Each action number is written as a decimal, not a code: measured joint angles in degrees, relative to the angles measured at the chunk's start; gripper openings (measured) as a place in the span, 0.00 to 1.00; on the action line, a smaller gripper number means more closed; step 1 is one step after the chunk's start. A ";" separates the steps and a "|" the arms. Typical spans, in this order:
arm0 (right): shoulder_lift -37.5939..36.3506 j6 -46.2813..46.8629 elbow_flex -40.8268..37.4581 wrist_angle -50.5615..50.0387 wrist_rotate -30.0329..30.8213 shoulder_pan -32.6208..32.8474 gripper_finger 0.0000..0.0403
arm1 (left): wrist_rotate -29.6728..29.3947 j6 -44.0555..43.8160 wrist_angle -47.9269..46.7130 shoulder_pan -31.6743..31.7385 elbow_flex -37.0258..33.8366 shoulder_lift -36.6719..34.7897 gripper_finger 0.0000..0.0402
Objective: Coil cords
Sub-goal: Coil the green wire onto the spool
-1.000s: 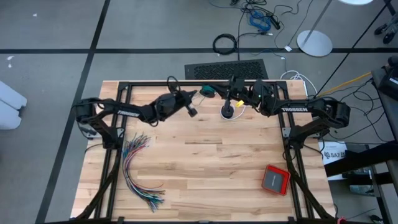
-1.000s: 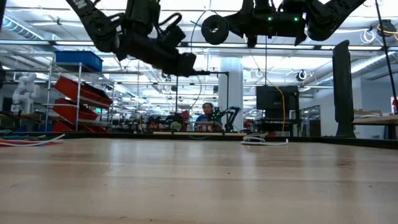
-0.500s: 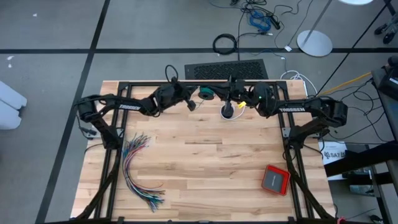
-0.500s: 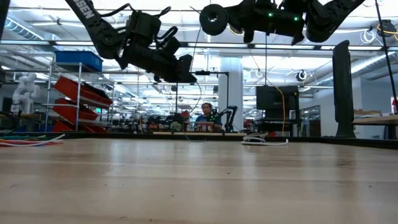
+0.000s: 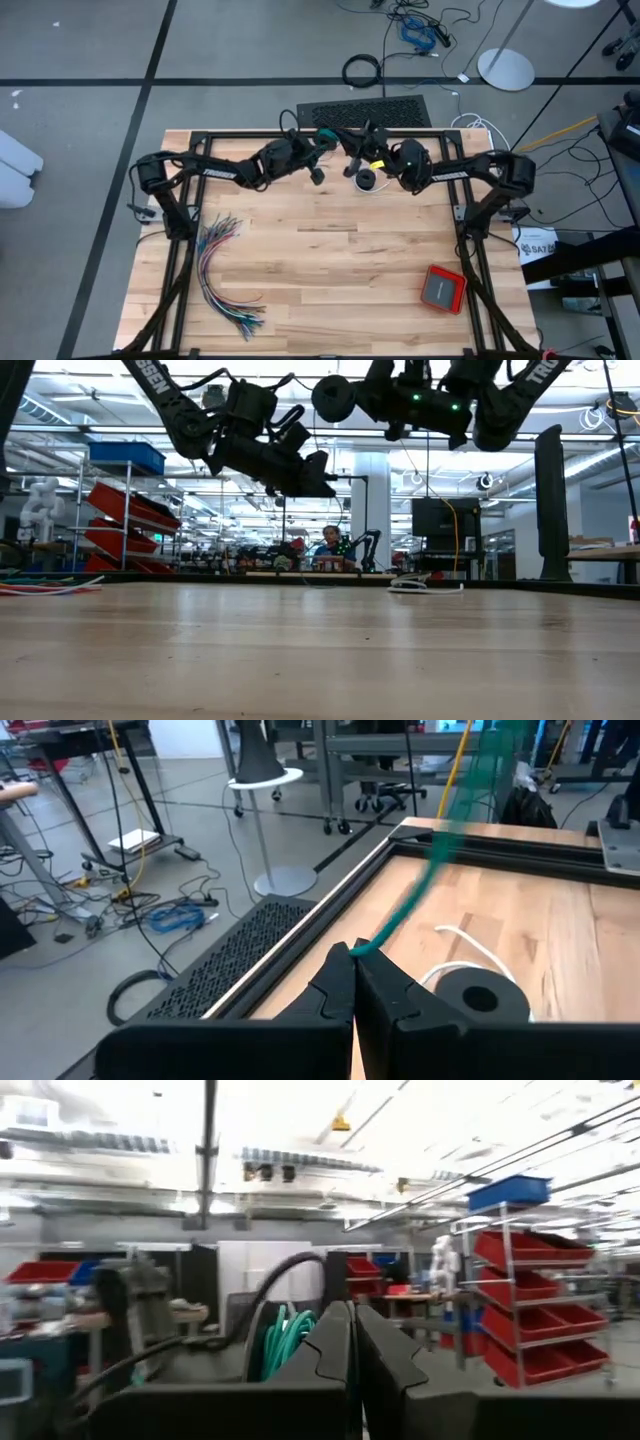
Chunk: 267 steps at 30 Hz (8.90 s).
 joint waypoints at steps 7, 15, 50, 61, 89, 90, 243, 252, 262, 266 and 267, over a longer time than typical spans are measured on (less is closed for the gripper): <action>6.74 -3.14 7.13 -2.79 4.56 0.05 0.00 | -0.31 -0.04 0.10 -1.31 1.03 -0.02 0.00; 13.20 -5.04 12.69 -5.03 9.58 0.07 0.00 | -0.57 0.02 -3.31 -2.45 1.11 -0.05 0.00; 12.99 -8.98 13.07 -28.22 12.13 -3.67 0.00 | 0.17 2.37 -15.05 -4.24 1.36 -7.95 0.00; 12.99 -9.22 13.07 -30.71 9.29 -1.78 0.00 | -1.77 5.82 -29.26 -2.49 3.61 -13.20 0.00; 1.03 -11.50 4.12 -34.47 9.18 -0.36 0.00 | -2.01 9.31 -39.38 -0.97 3.96 -13.57 0.00; -0.24 -11.00 3.36 -33.96 9.00 -0.36 0.00 | -1.11 9.35 -38.46 -0.88 3.96 -13.57 0.00; 0.30 -2.78 5.99 -11.66 12.63 -1.52 0.00 | 2.14 0.92 -10.17 -0.96 2.51 -0.22 0.00; 5.38 -0.04 8.74 -10.73 12.33 -1.41 0.00 | 1.98 0.17 -11.94 -0.98 2.93 -0.22 0.00; 5.61 1.60 8.81 -10.29 12.29 -1.43 0.00 | 0.82 -0.13 -11.12 -0.62 2.93 3.04 0.00; 5.61 0.76 8.81 -11.38 12.54 -1.43 0.00 | 2.14 -1.45 -10.00 -0.87 3.62 4.49 0.00; 5.61 0.30 8.81 -11.60 12.70 -1.43 0.00 | 2.61 -1.49 -10.18 -1.00 4.02 4.65 0.00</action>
